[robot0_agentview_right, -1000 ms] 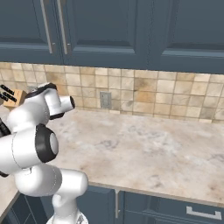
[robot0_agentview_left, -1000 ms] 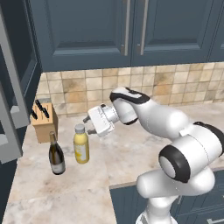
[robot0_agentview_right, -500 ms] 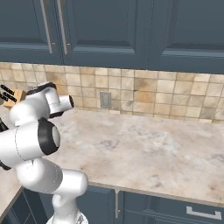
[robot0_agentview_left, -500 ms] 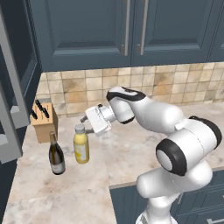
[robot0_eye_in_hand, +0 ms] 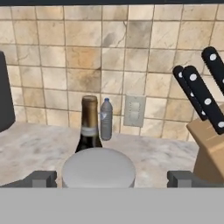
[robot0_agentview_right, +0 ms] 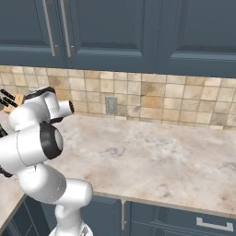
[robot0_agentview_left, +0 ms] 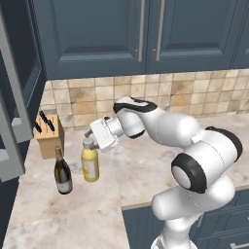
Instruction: Place the drinks on the dining counter in a tight cluster.
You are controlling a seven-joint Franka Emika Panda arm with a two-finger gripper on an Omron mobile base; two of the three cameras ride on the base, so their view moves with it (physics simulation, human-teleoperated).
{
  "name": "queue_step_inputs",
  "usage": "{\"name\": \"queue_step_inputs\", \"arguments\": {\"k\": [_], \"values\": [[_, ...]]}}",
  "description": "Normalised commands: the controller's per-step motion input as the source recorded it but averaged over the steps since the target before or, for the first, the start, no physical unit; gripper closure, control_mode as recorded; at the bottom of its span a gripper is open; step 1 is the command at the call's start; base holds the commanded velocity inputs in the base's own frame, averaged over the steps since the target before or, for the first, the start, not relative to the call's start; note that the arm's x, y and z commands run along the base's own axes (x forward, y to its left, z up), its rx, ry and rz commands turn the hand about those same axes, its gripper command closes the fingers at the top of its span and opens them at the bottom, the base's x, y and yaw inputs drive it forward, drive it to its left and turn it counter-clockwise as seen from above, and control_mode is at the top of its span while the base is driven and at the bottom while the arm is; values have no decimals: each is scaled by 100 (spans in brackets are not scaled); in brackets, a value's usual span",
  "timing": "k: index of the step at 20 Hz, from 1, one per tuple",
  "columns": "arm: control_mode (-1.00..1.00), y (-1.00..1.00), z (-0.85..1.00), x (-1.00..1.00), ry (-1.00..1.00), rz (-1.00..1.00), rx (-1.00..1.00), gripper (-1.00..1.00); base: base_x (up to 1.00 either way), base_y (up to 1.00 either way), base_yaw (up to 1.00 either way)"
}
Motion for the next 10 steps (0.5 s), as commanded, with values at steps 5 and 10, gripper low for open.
{"name": "queue_step_inputs", "arguments": {"k": [5,10], "values": [[-100,7,-10,0,0,0,0,-100,0,0,0],[-100,11,-10,-4,0,0,0,-100,0,0,0]]}}
